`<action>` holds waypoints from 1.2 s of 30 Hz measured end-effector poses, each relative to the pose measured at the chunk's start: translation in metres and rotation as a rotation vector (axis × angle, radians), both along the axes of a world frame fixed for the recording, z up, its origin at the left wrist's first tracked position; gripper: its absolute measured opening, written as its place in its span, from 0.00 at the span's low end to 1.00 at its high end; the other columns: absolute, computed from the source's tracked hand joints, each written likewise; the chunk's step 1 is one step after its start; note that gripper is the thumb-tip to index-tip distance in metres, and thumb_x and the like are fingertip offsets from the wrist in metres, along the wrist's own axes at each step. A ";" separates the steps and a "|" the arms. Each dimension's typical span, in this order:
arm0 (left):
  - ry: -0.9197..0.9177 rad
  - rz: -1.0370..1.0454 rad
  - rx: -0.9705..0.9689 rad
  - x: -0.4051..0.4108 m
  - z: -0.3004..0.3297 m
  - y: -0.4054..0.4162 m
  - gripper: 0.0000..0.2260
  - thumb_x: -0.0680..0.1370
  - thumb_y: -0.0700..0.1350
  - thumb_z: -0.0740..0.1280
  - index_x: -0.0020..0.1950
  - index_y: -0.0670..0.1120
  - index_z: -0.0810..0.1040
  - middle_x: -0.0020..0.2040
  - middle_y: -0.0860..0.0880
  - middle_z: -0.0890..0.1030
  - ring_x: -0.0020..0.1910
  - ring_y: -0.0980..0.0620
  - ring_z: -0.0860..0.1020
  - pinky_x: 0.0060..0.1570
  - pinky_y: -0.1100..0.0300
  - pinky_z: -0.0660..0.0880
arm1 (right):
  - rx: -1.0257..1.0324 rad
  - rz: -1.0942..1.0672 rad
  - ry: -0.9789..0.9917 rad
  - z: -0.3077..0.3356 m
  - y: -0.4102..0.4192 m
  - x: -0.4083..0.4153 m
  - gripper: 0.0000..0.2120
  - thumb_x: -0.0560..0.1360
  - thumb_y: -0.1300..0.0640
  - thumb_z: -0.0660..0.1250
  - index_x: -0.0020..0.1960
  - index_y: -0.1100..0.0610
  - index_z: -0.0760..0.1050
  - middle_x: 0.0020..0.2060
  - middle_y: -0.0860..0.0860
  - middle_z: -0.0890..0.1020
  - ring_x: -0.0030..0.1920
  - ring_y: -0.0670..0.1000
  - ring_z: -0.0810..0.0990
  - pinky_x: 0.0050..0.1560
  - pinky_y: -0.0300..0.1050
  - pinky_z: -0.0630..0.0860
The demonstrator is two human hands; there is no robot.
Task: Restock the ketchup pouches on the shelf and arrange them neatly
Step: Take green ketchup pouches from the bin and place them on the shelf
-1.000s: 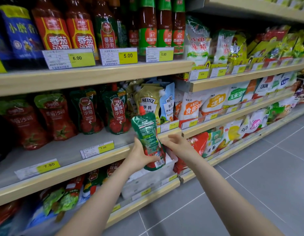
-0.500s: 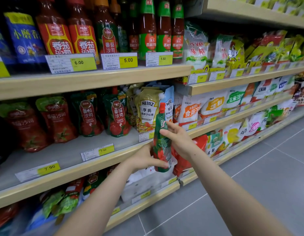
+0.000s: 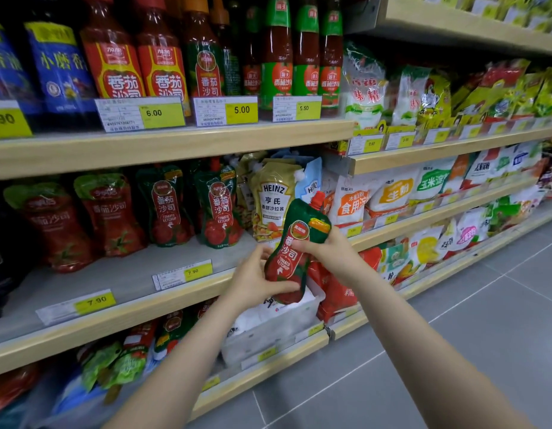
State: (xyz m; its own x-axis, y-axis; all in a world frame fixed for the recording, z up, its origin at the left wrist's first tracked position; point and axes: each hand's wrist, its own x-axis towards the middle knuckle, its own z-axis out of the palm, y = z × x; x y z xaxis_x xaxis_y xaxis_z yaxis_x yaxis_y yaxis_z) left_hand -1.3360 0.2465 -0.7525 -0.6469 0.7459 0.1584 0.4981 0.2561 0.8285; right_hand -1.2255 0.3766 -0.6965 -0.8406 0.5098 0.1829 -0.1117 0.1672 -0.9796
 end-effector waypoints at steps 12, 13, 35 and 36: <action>0.048 0.107 0.138 -0.013 -0.001 -0.023 0.25 0.62 0.48 0.79 0.54 0.60 0.73 0.46 0.58 0.82 0.43 0.66 0.78 0.39 0.72 0.73 | 0.083 -0.020 -0.024 -0.014 -0.035 -0.028 0.17 0.65 0.61 0.76 0.51 0.52 0.76 0.46 0.50 0.83 0.49 0.49 0.82 0.49 0.47 0.80; 0.073 0.095 0.130 -0.014 0.000 -0.026 0.26 0.62 0.49 0.79 0.56 0.60 0.73 0.46 0.59 0.82 0.43 0.68 0.78 0.40 0.73 0.73 | 0.091 -0.038 -0.018 -0.012 -0.037 -0.031 0.16 0.66 0.62 0.75 0.51 0.54 0.76 0.46 0.51 0.83 0.49 0.51 0.82 0.49 0.48 0.80; 0.843 0.454 -0.244 -0.107 -0.007 -0.181 0.13 0.79 0.55 0.60 0.38 0.51 0.77 0.37 0.53 0.81 0.41 0.51 0.79 0.30 0.58 0.65 | 0.211 0.167 0.037 -0.008 -0.099 -0.166 0.16 0.66 0.61 0.75 0.50 0.50 0.74 0.45 0.45 0.82 0.48 0.44 0.82 0.52 0.41 0.80; 0.859 0.446 -0.230 -0.107 -0.008 -0.182 0.14 0.79 0.55 0.60 0.37 0.51 0.76 0.36 0.53 0.80 0.40 0.51 0.79 0.29 0.59 0.64 | 0.194 0.161 0.017 -0.012 -0.100 -0.170 0.17 0.66 0.60 0.75 0.52 0.52 0.74 0.48 0.47 0.82 0.52 0.48 0.81 0.55 0.47 0.79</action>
State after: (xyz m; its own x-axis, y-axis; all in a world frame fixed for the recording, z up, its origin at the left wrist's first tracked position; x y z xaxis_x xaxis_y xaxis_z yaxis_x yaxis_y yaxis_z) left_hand -1.4430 0.0646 -0.7604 -0.6089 0.5336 0.5869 0.7247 0.6751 0.1381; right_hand -1.3958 0.2767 -0.7082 -0.9043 0.3232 0.2789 -0.1684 0.3304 -0.9287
